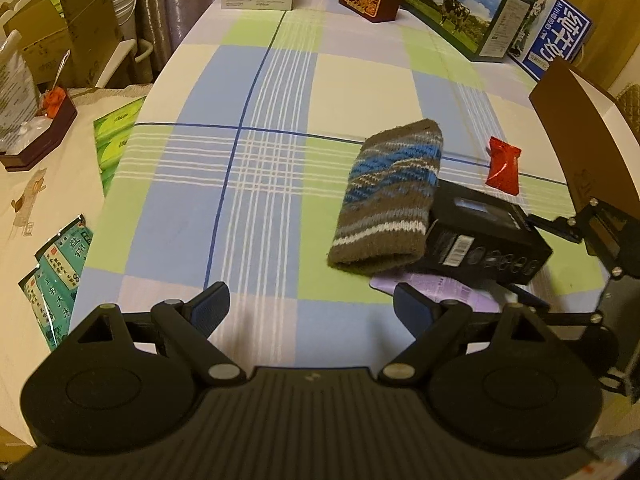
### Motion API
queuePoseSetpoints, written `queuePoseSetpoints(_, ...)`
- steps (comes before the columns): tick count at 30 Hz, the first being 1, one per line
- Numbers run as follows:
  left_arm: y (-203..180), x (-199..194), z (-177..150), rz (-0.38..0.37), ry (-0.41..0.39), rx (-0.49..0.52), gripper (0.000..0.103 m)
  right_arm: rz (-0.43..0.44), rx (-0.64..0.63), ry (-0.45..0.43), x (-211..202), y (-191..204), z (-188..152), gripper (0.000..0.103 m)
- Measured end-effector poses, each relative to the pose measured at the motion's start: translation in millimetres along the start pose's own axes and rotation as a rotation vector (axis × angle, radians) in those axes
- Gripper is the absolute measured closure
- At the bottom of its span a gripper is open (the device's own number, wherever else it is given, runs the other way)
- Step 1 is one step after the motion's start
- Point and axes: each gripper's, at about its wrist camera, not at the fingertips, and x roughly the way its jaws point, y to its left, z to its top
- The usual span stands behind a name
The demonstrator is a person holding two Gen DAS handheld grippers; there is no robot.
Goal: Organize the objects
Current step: 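Grasp the black product box with the right tool while the left tool grasps the knit pouch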
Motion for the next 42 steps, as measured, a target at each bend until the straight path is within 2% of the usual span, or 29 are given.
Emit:
queuePoseSetpoints(4, -7, 3, 3, -0.022, -0.005, 0.021, 0.017, 0.027, 0.279, 0.063, -20, -31, -7, 0.052)
queuePoseSetpoints(7, -17, 8, 6, -0.045, -0.003, 0.049, 0.017, 0.02, 0.535, 0.11, -33, -59, -15, 0.054)
queuePoseSetpoints(11, -35, 19, 12, -0.079, 0.002, 0.114, 0.017, 0.006, 0.911, 0.152, -57, -86, -44, 0.059)
queuePoseSetpoints(13, -45, 25, 16, -0.084, 0.004, 0.153, 0.016, -0.01, 1.024, 0.156, -63, -96, -53, 0.059)
queuePoseSetpoints(19, -67, 55, 30, -0.087, 0.018, 0.259, 0.014, -0.018, 0.999, 0.147, -67, -95, -48, 0.056)
queuePoseSetpoints(24, -79, 88, 39, -0.07, 0.06, 0.327, 0.012, -0.041, 1.0, 0.149, -62, -97, -46, 0.04)
queuePoseSetpoints(28, -87, 106, 45, -0.059, 0.082, 0.356, 0.011, -0.041, 1.004, 0.15, -51, -103, -46, 0.032)
queuePoseSetpoints(33, -91, 122, 56, -0.05, 0.093, 0.351, 0.014, -0.042, 1.008, 0.161, -41, -112, -41, 0.031)
queuePoseSetpoints(36, -90, 128, 62, -0.061, 0.098, 0.326, 0.023, -0.038, 1.003, 0.168, -33, -116, -39, 0.03)
queuePoseSetpoints(39, -93, 126, 62, -0.057, 0.076, 0.338, 0.037, -0.032, 0.988, 0.176, -27, -117, -35, 0.03)
queuePoseSetpoints(41, -92, 123, 61, -0.065, 0.062, 0.332, 0.06, -0.026, 0.98, 0.182, -23, -118, -34, 0.03)
queuePoseSetpoints(42, -90, 121, 62, -0.069, 0.055, 0.325, 0.066, -0.025, 0.975, 0.187, -21, -118, -33, 0.03)
